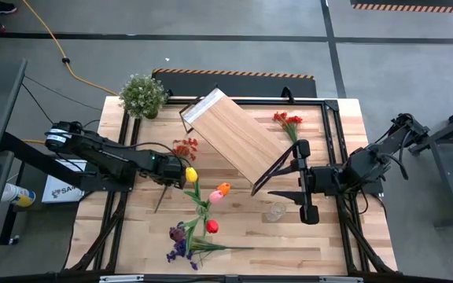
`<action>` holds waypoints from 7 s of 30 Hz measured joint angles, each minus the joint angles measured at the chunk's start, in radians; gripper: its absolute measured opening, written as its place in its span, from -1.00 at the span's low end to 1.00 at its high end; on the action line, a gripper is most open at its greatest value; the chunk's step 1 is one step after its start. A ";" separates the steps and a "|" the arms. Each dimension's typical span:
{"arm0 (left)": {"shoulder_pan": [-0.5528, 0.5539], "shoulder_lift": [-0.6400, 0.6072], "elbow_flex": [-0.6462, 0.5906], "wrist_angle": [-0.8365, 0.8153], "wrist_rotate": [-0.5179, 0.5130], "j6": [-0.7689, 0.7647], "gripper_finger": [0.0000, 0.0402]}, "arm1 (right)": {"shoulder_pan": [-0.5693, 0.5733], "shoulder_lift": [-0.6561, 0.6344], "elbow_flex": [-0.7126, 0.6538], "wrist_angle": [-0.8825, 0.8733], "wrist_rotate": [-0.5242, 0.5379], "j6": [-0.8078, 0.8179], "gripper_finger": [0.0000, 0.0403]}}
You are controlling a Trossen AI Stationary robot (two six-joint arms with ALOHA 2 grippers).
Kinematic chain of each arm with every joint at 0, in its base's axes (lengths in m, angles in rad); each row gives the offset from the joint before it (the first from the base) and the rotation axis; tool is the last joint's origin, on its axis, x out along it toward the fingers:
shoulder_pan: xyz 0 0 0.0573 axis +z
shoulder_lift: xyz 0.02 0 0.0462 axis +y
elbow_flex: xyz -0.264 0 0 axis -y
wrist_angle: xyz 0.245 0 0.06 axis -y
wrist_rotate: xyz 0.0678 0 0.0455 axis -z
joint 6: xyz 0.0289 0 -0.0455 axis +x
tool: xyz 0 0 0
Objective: Pick and place flowers into a vace then onto a shelf
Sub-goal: Put the left orange flowers into the right transparent vase
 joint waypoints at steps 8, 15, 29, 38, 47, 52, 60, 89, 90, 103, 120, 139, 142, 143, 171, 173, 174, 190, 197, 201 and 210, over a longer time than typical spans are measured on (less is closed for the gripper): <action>0.000 -0.027 -0.001 -0.044 0.001 -0.067 -0.83 | 0.000 0.000 0.000 -0.001 -0.008 0.012 -0.18; 0.000 -0.086 -0.013 -0.152 0.016 -0.122 -0.83 | 0.000 0.000 0.000 -0.008 -0.037 0.027 -0.18; 0.000 -0.366 -0.011 -0.238 -0.010 -0.183 -0.83 | 0.000 0.000 0.000 -0.029 -0.038 0.048 -0.18; 0.000 -0.503 0.135 -0.429 -0.147 -0.183 -0.83 | 0.000 0.000 0.000 -0.030 -0.021 0.045 -0.18; 0.000 -0.513 0.410 -0.643 -0.316 -0.126 -0.83 | 0.000 0.000 0.000 -0.030 0.000 0.042 -0.18; 0.000 -0.505 0.560 -0.640 -0.405 -0.047 -0.83 | 0.000 0.000 0.000 -0.030 0.000 0.043 -0.18; 0.000 -0.461 0.759 -0.589 -0.497 0.112 -0.83 | 0.000 0.000 0.000 -0.030 0.000 0.049 -0.18; 0.000 -0.107 1.182 0.139 -0.322 0.821 -0.83 | -0.189 0.007 0.000 -0.037 -0.319 0.286 -0.18; 0.000 -0.095 1.188 0.137 -0.307 0.828 -0.83 | -0.203 0.007 0.000 -0.032 -0.335 0.286 -0.18; -0.103 0.019 1.226 0.337 -0.267 0.917 -0.83 | -0.359 0.009 0.000 -0.029 -0.535 0.366 -0.16; -0.171 0.100 1.226 0.476 -0.310 0.971 -0.83 | -0.429 0.071 0.000 0.062 -0.626 0.386 0.23; -0.171 0.156 1.226 0.496 -0.314 0.944 -0.83 | -0.428 0.085 0.000 0.137 -0.666 0.416 0.19; -0.171 0.160 1.225 0.491 -0.311 0.944 -0.83 | -0.428 0.085 0.000 0.136 -0.666 0.416 0.13; -0.171 0.161 1.225 0.496 -0.311 0.944 -0.83 | -0.428 0.085 0.000 0.136 -0.666 0.416 0.10; -0.171 0.166 1.225 0.497 -0.302 0.917 -0.69 | -0.428 0.085 0.000 0.132 -0.612 0.326 -0.97; -0.170 0.166 1.225 0.497 -0.282 0.913 -0.58 | -0.428 0.085 0.000 0.132 -0.613 0.316 -0.96; -0.170 0.166 1.225 0.497 -0.269 0.913 -0.53 | -0.428 0.083 0.000 0.131 -0.615 0.311 -0.96; -0.197 0.106 1.226 0.492 -0.053 0.858 -0.19 | -0.428 -0.015 0.000 0.086 -0.501 0.253 -0.99; -0.223 0.069 1.226 0.474 -0.045 0.862 -0.22 | -0.404 -0.120 0.000 0.004 -0.482 0.248 -0.99; -0.239 0.048 1.225 0.444 -0.049 0.862 -0.22 | -0.362 -0.181 0.000 -0.113 -0.486 0.247 -1.00; -0.286 -0.001 1.225 0.281 -0.118 0.852 -0.22 | -0.197 -0.235 0.000 -0.363 -0.486 0.278 -1.00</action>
